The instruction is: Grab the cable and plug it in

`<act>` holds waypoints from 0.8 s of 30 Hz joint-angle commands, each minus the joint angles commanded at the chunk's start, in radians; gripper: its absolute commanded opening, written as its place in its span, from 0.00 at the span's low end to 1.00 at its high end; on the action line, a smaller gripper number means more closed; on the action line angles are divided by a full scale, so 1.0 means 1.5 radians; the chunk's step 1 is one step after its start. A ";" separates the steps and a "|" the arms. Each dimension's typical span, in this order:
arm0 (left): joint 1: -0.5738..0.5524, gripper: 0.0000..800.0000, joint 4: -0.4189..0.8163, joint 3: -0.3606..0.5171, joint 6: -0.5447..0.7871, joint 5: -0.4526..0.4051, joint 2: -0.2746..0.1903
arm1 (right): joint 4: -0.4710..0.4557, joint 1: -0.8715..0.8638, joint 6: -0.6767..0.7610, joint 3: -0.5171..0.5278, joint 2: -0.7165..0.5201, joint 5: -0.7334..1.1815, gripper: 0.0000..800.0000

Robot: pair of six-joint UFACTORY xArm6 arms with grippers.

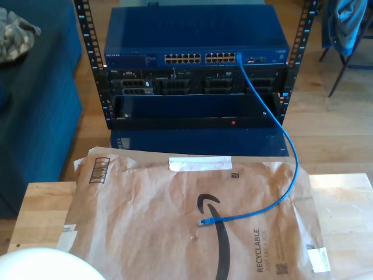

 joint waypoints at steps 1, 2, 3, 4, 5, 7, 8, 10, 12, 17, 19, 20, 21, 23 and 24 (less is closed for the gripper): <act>0.000 1.00 0.000 0.000 0.000 0.000 0.000 | -0.001 -0.003 0.000 0.006 0.000 -0.001 1.00; 0.000 1.00 0.000 0.000 0.000 0.000 0.000 | -0.001 -0.005 0.000 0.007 0.001 0.000 0.99; 0.000 1.00 -0.001 0.000 0.000 0.000 0.000 | -0.002 -0.006 0.000 0.006 0.004 0.001 0.99; 0.000 1.00 0.000 0.000 0.000 0.000 0.000 | -0.002 -0.007 0.000 0.004 0.012 0.002 0.99; 0.000 1.00 0.000 0.000 0.000 0.000 0.000 | -0.002 -0.008 0.000 0.000 0.025 0.005 0.99; 0.000 1.00 0.000 0.000 0.000 0.000 0.000 | 0.000 -0.008 0.002 0.000 0.038 0.006 0.99; 0.000 1.00 0.000 0.000 0.000 0.000 0.000 | 0.000 -0.010 0.001 0.000 0.047 0.002 0.99; 0.000 1.00 0.000 0.000 0.000 0.000 0.000 | 0.000 -0.016 0.001 0.001 0.060 0.001 0.99; 0.000 1.00 0.000 0.000 0.000 0.000 0.000 | 0.000 -0.023 0.001 0.008 0.062 -0.014 0.99; 0.000 1.00 0.000 0.000 0.000 0.000 0.000 | 0.002 -0.025 0.001 0.062 0.066 -0.100 0.99; 0.000 1.00 0.000 0.000 0.000 0.000 0.000 | 0.003 -0.025 0.001 0.076 0.066 -0.126 0.99; 0.000 1.00 0.000 0.000 0.000 0.000 0.000 | 0.004 -0.025 0.001 0.083 0.066 -0.136 0.99; 0.000 1.00 0.000 0.000 0.000 0.000 0.000 | 0.004 -0.027 0.001 0.091 0.066 -0.150 0.99; 0.000 1.00 0.000 0.000 0.000 0.000 0.000 | 0.005 -0.029 0.001 0.100 0.066 -0.172 0.99; 0.000 1.00 -0.001 0.000 0.000 0.000 0.000 | 0.005 -0.029 0.001 0.102 0.065 -0.175 0.99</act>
